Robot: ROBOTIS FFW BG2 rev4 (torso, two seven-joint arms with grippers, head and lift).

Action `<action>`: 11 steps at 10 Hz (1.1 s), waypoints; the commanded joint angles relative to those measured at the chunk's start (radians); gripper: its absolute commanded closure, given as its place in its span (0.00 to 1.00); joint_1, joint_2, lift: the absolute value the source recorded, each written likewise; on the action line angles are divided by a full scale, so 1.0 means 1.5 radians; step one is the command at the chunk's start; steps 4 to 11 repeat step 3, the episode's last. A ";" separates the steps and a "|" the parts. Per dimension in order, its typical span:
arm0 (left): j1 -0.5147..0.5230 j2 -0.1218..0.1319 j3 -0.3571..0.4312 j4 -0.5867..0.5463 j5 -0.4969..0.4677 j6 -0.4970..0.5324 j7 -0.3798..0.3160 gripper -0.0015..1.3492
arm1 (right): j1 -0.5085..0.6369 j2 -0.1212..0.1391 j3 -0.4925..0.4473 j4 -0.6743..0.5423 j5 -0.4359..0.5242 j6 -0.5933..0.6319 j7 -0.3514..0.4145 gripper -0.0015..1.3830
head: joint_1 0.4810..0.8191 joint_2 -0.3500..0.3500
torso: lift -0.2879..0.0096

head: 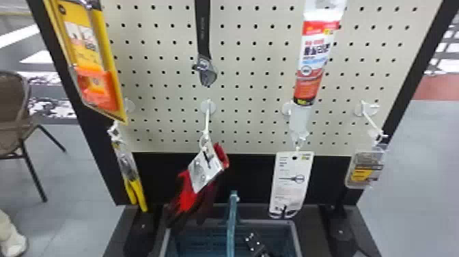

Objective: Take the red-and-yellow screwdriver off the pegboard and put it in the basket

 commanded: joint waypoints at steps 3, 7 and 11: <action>-0.004 -0.001 -0.001 0.002 0.000 0.000 0.000 0.25 | -0.001 0.000 -0.001 -0.001 0.001 0.000 -0.001 0.22 | 0.20 0.50 | 0.63; -0.004 -0.001 -0.001 0.002 0.000 0.000 0.000 0.25 | -0.001 0.000 -0.001 -0.001 0.001 0.000 -0.001 0.22 | 0.20 0.50 | 0.63; -0.004 -0.001 -0.001 0.002 0.000 0.000 0.000 0.25 | -0.001 0.000 -0.001 -0.001 0.001 0.000 -0.001 0.22 | 0.20 0.50 | 0.63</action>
